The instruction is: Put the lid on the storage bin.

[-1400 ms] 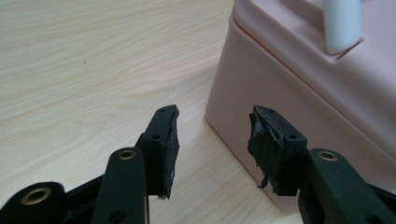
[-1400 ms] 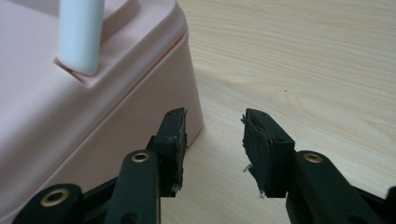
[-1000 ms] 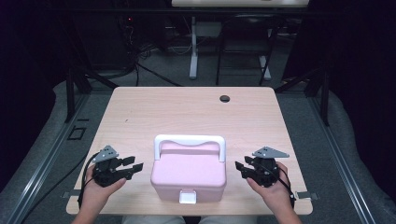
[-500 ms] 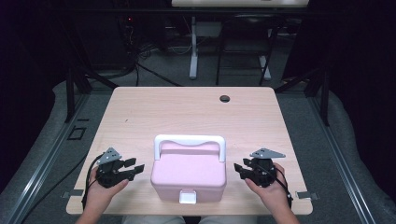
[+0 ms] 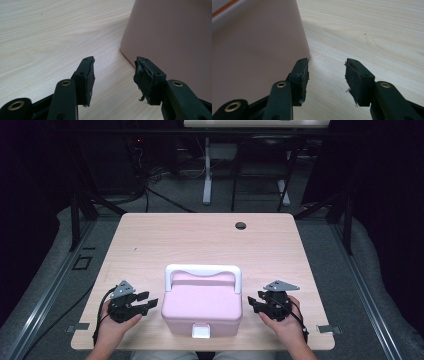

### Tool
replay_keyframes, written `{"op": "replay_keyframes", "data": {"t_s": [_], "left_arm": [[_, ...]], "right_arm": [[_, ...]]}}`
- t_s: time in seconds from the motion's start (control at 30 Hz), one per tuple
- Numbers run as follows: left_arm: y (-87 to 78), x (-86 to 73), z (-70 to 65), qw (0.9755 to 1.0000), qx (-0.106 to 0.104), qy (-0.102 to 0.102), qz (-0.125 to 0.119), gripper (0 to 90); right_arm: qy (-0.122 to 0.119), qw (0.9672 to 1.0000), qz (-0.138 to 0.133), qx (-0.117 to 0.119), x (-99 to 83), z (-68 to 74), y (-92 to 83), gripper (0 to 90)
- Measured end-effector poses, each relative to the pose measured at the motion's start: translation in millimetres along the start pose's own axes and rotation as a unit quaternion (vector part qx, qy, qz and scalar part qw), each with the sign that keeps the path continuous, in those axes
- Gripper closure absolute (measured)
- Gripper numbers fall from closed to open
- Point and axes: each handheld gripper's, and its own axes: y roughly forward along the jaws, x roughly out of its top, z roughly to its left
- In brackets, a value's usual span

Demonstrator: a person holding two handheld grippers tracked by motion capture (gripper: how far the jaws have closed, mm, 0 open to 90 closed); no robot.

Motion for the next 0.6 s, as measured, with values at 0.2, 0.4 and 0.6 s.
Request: {"op": "replay_keyframes", "data": {"t_s": [0.2, 0.4, 0.6], "left_arm": [[1.8, -1.6, 1.1, 1.0, 0.001, -0.002, 0.004, 48.6], [5.2, -4.1, 4.5, 0.9999, 0.008, -0.002, 0.01, 47.2], [7.0, -4.0, 7.2, 1.0, 0.004, 0.002, 0.004, 45.9]], "right_arm": [[0.001, 1.0, 0.007, 0.004, -3.5, 3.1, 8.2, 50.1], [-0.002, 1.0, 0.004, 0.0, -4.9, 1.7, 9.9, 49.1], [0.005, 1.0, 0.008, -0.002, -5.5, -5.1, 12.0, 48.5]]}}
